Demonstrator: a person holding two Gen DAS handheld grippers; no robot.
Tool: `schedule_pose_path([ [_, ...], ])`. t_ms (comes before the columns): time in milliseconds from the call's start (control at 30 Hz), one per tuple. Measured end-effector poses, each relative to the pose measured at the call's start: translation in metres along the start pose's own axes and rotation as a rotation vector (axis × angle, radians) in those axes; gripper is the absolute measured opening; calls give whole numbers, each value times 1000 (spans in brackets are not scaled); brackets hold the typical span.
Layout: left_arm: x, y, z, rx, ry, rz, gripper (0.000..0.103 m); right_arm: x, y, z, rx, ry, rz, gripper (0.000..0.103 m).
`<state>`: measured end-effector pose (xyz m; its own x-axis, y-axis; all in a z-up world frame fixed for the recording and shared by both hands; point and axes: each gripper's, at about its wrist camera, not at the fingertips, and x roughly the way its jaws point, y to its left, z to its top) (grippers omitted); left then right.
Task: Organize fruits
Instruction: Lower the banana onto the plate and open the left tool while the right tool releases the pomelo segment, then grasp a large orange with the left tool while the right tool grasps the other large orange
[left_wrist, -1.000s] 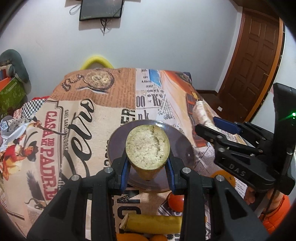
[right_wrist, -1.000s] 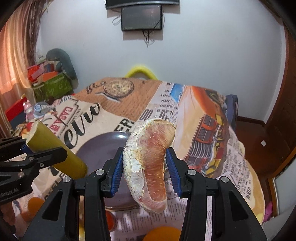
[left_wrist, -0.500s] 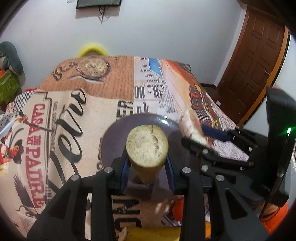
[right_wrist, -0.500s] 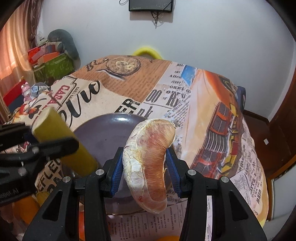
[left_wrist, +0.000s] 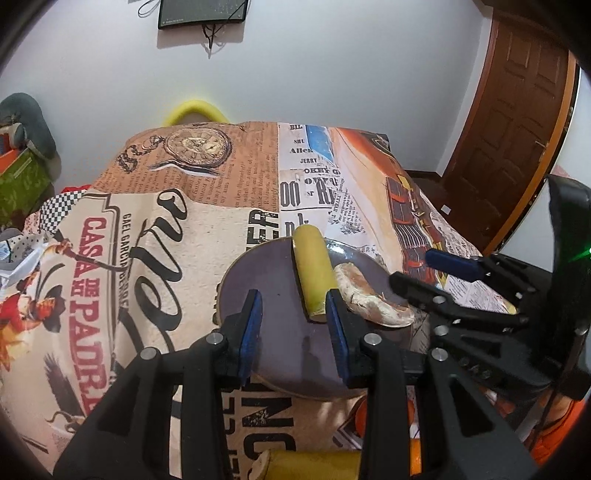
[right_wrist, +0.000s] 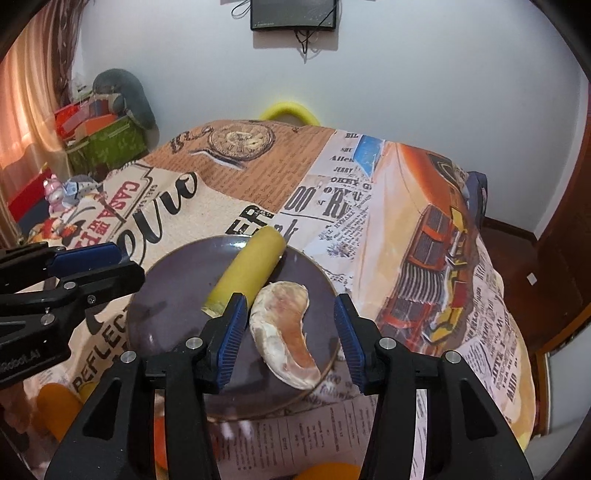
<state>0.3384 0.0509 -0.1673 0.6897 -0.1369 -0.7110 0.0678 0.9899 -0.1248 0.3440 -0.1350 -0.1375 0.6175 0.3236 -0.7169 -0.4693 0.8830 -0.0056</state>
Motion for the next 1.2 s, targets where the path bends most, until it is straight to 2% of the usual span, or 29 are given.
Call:
schedule_pose_path([
  [133,-16,1,-4,3,-9,18,34,-20,-3,-4,6,-22,-5,46],
  [233,-30,2,-8,1,-20,29,36,-36,-4,-8,5,-38,-14,53],
  [333,-47,3,-13,2,-30,44,37,-51,-5,-14,5,-50,-24,54],
  [400,-57,4,-16,-2,-34,51,39,-59,-5,-17,9,-50,-21,54],
  [467,-67,5,-21,-8,-41,58,46,-69,-4,-23,14,-53,-21,57],
  [567,-80,6,-30,-7,-44,75,49,-82,-2,-31,12,-58,-27,60],
  [700,-92,6,-46,0,-24,92,53,-96,-2,-40,14,-58,-29,60],
  [867,-99,7,-71,-3,8,103,60,-106,-4,-54,21,-53,-49,68],
  [1200,-85,13,-115,-50,110,84,61,-99,-12,-88,60,30,-61,68],
])
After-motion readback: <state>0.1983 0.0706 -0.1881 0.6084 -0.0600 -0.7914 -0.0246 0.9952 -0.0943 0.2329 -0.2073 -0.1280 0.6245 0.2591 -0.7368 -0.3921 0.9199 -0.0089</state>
